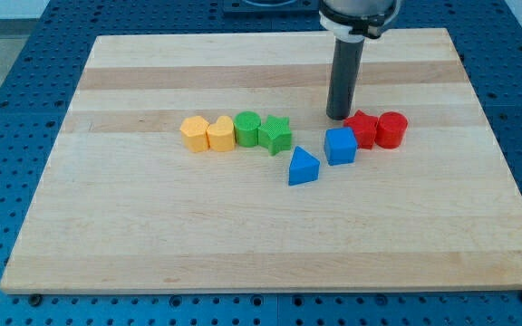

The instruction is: Push the green star into red star

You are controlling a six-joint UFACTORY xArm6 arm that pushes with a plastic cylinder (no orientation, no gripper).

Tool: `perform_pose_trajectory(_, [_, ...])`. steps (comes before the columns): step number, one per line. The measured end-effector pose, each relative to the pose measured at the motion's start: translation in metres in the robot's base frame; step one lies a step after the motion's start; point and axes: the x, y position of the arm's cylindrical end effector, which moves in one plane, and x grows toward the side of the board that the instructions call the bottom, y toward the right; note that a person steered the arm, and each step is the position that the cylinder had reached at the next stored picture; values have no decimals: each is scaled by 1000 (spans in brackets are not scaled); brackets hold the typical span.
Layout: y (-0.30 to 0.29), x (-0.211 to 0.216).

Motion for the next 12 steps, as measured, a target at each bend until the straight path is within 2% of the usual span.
perform_pose_trajectory(2, [0, 73])
perform_pose_trajectory(3, [0, 76])
perform_pose_trajectory(4, [-7, 56])
perform_pose_trajectory(5, [-40, 11])
perform_pose_trajectory(6, [-50, 2])
perform_pose_trajectory(9, [-50, -1])
perform_pose_trajectory(10, [-78, -12])
perform_pose_trajectory(12, [-120, 0])
